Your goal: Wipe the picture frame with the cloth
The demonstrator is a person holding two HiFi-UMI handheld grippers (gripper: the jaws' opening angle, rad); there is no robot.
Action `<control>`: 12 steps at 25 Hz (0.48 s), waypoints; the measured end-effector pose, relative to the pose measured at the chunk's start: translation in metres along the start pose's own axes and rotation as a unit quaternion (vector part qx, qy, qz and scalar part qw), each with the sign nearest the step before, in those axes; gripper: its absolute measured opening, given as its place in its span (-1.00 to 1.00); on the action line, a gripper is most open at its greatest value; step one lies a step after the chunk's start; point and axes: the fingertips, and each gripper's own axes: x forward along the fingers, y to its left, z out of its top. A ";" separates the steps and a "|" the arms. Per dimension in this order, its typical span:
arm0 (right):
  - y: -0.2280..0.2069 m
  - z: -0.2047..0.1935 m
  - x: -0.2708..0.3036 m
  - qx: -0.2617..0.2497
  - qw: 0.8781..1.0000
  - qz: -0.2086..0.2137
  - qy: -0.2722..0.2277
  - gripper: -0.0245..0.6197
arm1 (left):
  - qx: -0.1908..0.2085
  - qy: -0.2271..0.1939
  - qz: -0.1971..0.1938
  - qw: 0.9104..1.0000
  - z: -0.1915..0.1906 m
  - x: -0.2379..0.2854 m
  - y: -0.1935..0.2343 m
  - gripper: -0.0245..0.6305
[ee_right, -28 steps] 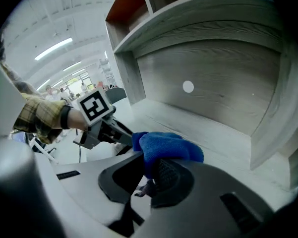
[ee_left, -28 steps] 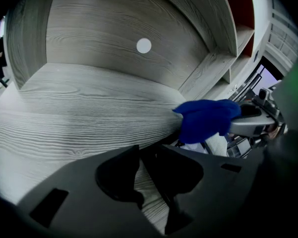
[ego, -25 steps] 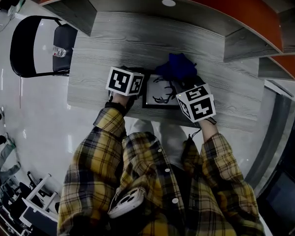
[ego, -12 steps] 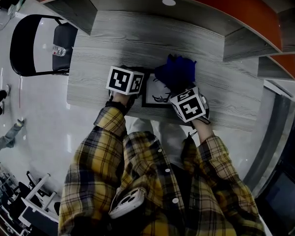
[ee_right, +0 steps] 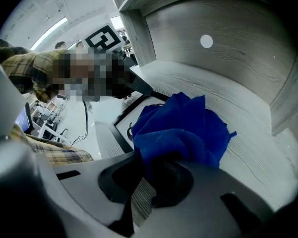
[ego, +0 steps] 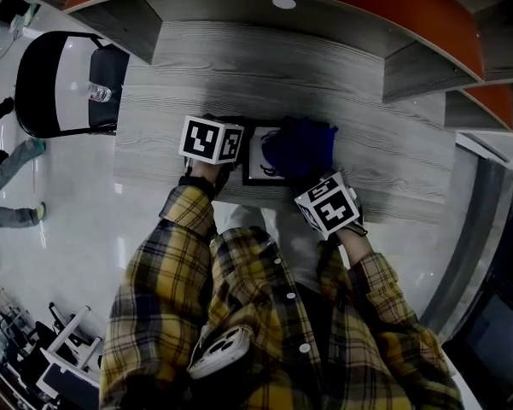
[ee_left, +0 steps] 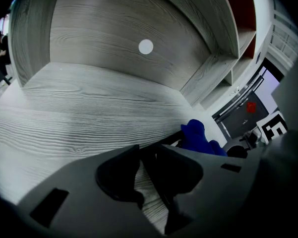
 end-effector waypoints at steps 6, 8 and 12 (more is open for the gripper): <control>0.019 -0.028 -0.008 0.006 1.000 0.025 0.016 -0.80 | -0.002 0.000 0.000 1.000 0.000 0.000 0.000 -0.57; 0.023 -0.035 -0.008 0.001 0.999 0.029 0.020 -0.80 | -0.002 0.000 -0.001 1.000 0.000 0.000 0.000 -0.57; 0.024 -0.006 -0.026 -0.009 0.999 0.028 -0.025 -0.80 | -0.002 -0.001 -0.002 1.000 0.000 0.000 0.000 -0.57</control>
